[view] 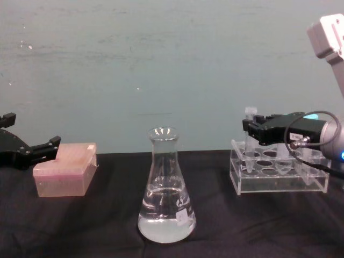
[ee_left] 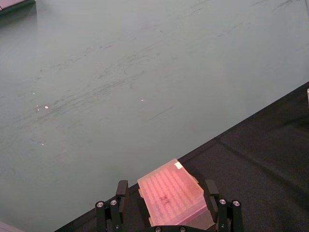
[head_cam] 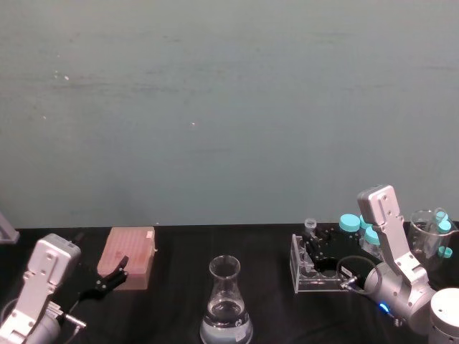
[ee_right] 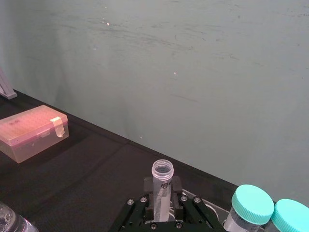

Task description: Pour the liquid from the test tube into the beaker using one hand.

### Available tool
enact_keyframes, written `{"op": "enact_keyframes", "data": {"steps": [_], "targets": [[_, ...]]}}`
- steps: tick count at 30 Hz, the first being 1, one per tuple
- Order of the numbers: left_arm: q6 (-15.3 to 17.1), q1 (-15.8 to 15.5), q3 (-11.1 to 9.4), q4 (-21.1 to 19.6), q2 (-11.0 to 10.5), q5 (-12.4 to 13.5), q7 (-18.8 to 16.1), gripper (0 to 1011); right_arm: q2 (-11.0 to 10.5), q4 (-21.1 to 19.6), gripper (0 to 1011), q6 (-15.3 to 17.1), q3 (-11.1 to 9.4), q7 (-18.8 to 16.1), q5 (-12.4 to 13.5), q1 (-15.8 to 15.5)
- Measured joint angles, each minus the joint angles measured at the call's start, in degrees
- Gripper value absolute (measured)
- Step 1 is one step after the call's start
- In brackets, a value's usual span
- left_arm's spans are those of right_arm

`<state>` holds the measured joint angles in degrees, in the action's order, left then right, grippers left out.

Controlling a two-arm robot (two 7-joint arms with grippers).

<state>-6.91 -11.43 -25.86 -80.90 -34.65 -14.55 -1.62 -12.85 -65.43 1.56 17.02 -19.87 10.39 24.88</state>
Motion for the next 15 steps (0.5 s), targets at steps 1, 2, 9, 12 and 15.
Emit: {"op": "enact_keyframes", "data": {"steps": [1,2,9,12,15], "targets": [[0.0,0.0,0.0,0.0,0.0,0.0,0.0,1000,0.0,0.0,224,0.01,0.0,0.0,0.0,0.0],[0.0,0.0,0.0,0.0,0.0,0.0,0.0,1000,0.0,-0.01,255,0.01,-0.01,0.0,0.0,0.0],[0.0,0.0,0.0,0.0,0.0,0.0,0.0,1000,0.0,-0.04,456,0.04,-0.04,0.0,0.0,-0.01],[0.0,0.0,0.0,0.0,0.0,0.0,0.0,1000,0.0,-0.06,557,0.06,-0.06,0.0,0.0,-0.02],[0.0,0.0,0.0,0.0,0.0,0.0,0.0,1000,0.0,-0.08,656,0.08,-0.06,0.0,0.0,-0.04]]}}
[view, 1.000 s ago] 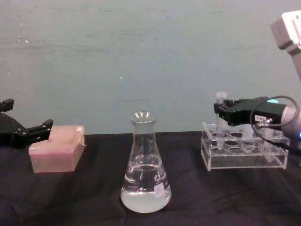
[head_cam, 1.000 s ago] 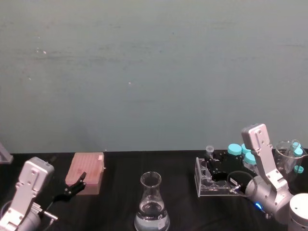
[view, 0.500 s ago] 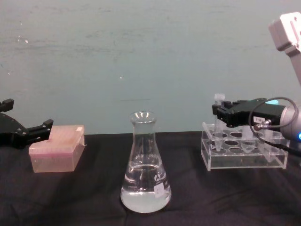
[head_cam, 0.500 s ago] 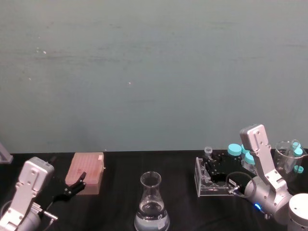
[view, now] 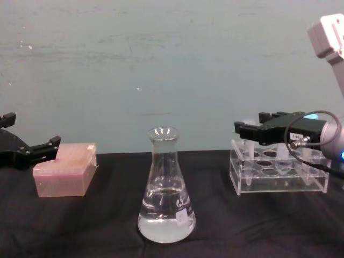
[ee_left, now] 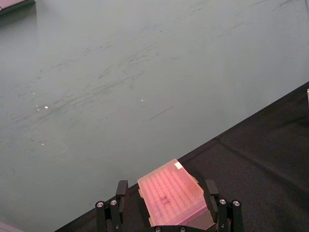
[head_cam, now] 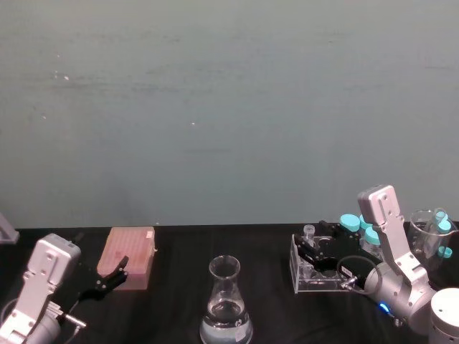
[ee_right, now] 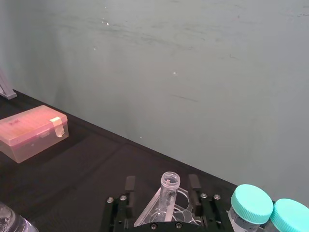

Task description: Pour the liquid from the test tube into the beaker using one hand.

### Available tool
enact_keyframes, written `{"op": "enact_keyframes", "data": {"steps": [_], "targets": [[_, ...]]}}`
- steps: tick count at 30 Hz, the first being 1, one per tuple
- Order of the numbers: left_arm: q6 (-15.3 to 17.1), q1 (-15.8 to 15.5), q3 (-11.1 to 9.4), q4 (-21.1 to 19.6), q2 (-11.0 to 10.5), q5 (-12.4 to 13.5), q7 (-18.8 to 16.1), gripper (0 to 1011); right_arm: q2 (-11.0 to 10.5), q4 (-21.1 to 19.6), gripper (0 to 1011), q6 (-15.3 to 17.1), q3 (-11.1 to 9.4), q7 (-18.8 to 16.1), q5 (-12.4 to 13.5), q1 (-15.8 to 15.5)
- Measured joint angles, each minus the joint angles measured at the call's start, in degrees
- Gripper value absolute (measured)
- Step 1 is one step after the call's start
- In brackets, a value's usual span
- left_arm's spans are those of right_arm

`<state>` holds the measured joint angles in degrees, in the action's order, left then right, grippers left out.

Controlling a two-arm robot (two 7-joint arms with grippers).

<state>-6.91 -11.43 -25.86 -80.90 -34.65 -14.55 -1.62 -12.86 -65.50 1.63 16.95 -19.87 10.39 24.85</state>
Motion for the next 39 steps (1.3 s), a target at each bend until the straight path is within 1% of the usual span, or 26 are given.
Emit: {"op": "enact_keyframes", "data": {"steps": [3,4,5,6,7,9,10,11,12,13,39], "targets": [[0.0,0.0,0.0,0.0,0.0,0.0,0.0,1000,0.0,-0.01,715,0.02,0.0,0.0,0.0,-0.01],[0.0,0.0,0.0,0.0,0.0,0.0,0.0,1000,0.0,-0.02,772,0.02,0.0,0.01,0.0,-0.02],[0.0,0.0,0.0,0.0,0.0,0.0,0.0,1000,0.0,-0.02,783,0.03,0.0,0.0,0.0,-0.02],[0.0,0.0,0.0,0.0,0.0,0.0,0.0,1000,0.0,-0.04,846,0.03,0.0,0.01,0.0,-0.02],[0.0,0.0,0.0,0.0,0.0,0.0,0.0,1000,0.0,-0.04,846,0.04,0.0,0.01,0.0,-0.02],[0.0,0.0,0.0,0.0,0.0,0.0,0.0,1000,0.0,-0.04,898,0.04,0.0,0.01,0.0,-0.02],[0.0,0.0,0.0,0.0,0.0,0.0,0.0,1000,0.0,-0.04,946,0.04,0.0,0.01,0.0,-0.02],[0.0,0.0,0.0,0.0,0.0,0.0,0.0,1000,0.0,-0.04,954,0.04,0.0,0.02,0.0,-0.02],[0.0,0.0,0.0,0.0,0.0,0.0,0.0,1000,0.0,-0.04,990,0.04,0.0,0.02,0.0,-0.02],[0.0,0.0,0.0,0.0,0.0,0.0,0.0,1000,0.0,-0.04,1003,0.04,0.0,0.02,0.0,-0.02],[0.0,0.0,0.0,0.0,0.0,0.0,0.0,1000,0.0,-0.04,1003,0.04,0.0,0.05,0.0,-0.02]]}}
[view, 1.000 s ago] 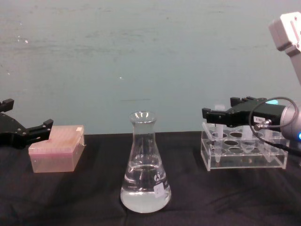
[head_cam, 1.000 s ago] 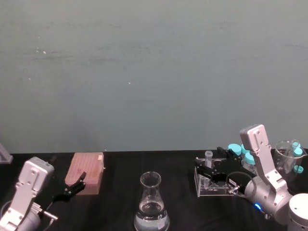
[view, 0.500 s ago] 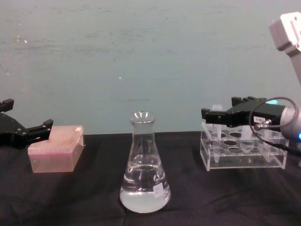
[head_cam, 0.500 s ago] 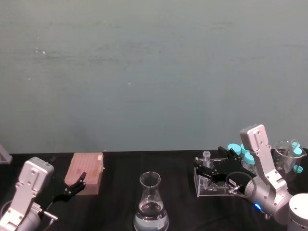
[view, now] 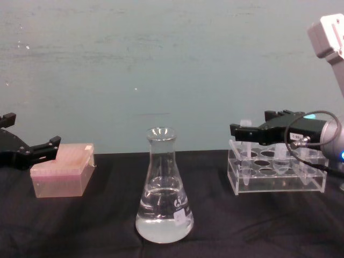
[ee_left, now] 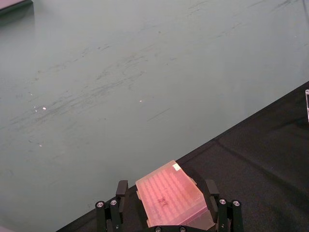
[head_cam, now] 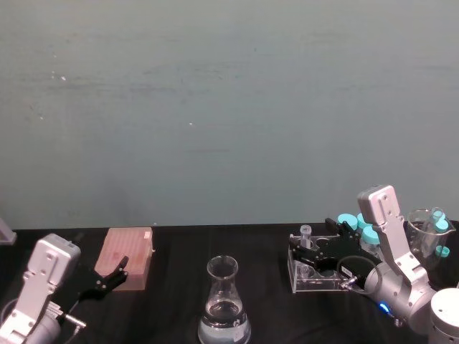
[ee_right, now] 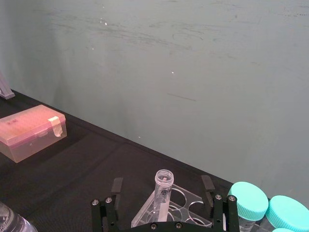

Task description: Pour the liquid from the test tube into the beaker using one hand.

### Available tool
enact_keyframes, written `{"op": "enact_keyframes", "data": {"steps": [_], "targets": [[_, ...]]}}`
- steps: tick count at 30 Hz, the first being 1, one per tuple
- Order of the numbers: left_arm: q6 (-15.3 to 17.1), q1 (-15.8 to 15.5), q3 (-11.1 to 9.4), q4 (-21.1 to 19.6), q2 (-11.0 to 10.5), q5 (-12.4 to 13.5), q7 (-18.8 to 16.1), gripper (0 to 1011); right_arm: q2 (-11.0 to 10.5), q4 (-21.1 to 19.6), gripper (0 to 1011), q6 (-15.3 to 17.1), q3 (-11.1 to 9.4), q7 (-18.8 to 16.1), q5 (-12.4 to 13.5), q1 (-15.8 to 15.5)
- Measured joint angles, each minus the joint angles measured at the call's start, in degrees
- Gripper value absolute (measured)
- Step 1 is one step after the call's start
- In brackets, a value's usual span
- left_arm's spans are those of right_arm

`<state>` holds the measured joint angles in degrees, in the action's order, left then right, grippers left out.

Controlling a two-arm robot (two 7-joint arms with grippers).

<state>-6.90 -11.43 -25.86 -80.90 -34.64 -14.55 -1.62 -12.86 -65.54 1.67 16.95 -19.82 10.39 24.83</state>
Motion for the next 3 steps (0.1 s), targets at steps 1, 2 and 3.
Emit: {"op": "enact_keyframes", "data": {"steps": [1,2,3], "targets": [[0.0,0.0,0.0,0.0,0.0,0.0,0.0,1000,0.0,0.0,1003,0.0,0.0,0.0,0.0,0.0],[0.0,0.0,0.0,0.0,0.0,0.0,0.0,1000,0.0,0.0,1003,0.0,0.0,0.0,-0.01,0.0],[0.0,0.0,0.0,0.0,0.0,0.0,0.0,1000,0.0,0.0,1003,0.0,0.0,0.0,-0.01,0.0]]}}
